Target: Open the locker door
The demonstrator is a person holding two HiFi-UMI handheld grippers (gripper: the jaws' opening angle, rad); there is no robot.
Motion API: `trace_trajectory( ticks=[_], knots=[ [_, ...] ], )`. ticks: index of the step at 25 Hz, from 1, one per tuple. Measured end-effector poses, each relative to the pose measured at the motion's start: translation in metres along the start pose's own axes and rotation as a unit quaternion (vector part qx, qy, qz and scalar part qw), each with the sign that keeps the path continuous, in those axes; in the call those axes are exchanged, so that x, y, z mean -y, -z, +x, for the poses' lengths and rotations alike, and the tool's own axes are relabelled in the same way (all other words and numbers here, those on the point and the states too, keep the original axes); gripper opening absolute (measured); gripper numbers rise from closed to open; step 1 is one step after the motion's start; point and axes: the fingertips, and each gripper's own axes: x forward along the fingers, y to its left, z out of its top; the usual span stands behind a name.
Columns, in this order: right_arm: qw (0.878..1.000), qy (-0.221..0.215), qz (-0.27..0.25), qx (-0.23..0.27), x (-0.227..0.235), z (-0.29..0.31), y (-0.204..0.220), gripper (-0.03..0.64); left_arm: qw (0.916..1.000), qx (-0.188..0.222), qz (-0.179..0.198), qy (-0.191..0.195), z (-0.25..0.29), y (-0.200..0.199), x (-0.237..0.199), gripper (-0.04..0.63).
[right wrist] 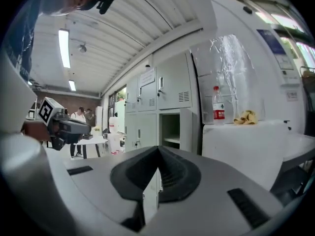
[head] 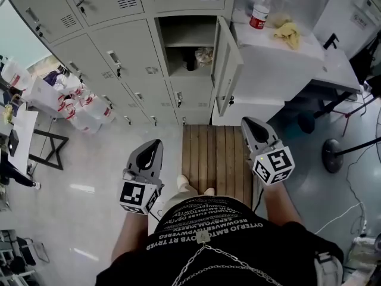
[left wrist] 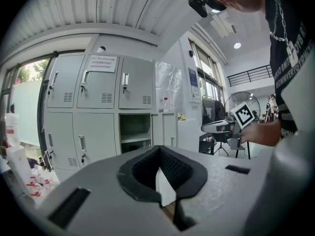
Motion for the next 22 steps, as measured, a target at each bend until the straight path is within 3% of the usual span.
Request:
trace_trajectory(
  ticks=[4, 22],
  knots=[
    [1.000, -0.016, -0.002, 0.010, -0.009, -0.017, -0.011, -0.003, 0.9997, 0.022, -0.001, 0.014, 0.007, -0.018, 0.015, -0.003],
    [1.000, -0.017, 0.000, 0.014, 0.018, -0.028, -0.016, -0.003, 0.9990, 0.024, 0.024, 0.029, 0.035, -0.031, 0.061, -0.003]
  ],
)
